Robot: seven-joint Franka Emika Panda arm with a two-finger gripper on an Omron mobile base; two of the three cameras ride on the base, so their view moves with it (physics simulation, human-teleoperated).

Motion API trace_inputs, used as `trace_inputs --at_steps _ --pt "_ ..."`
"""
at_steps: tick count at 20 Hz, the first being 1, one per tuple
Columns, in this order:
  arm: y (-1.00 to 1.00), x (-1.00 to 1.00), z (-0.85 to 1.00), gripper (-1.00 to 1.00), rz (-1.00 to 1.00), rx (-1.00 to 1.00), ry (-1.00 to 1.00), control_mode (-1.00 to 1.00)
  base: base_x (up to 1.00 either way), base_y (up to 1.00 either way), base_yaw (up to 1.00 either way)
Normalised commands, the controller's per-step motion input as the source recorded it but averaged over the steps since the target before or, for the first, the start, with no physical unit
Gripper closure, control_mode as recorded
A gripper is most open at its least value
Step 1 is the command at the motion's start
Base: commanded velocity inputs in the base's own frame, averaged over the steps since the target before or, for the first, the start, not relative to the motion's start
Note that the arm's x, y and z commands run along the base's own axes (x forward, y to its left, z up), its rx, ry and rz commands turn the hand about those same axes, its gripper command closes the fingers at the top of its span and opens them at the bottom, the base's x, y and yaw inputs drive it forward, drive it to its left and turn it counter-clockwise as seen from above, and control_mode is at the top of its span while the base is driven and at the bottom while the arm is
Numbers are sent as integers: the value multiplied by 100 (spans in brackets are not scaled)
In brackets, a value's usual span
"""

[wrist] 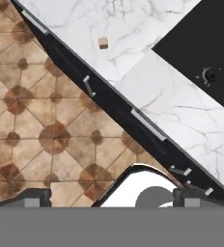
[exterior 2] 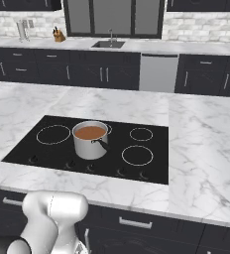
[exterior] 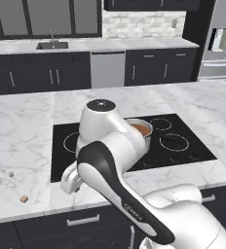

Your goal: Pick up the sugar cube(s) and place them in the saucepan with hot chocolate.

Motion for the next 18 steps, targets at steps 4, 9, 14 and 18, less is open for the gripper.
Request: trace_inputs --at_steps 4,9,14,18 --pt "66 0 -29 -100 9 0 -1 -100 0 0 0" --pt "78 13 -44 -100 1 0 0 -100 0 0 0" --pt "4 7 -71 -100 -17 13 0 -100 0 0 0" --pt "1 31 -74 -100 -29 21 0 -100 0 0 0"
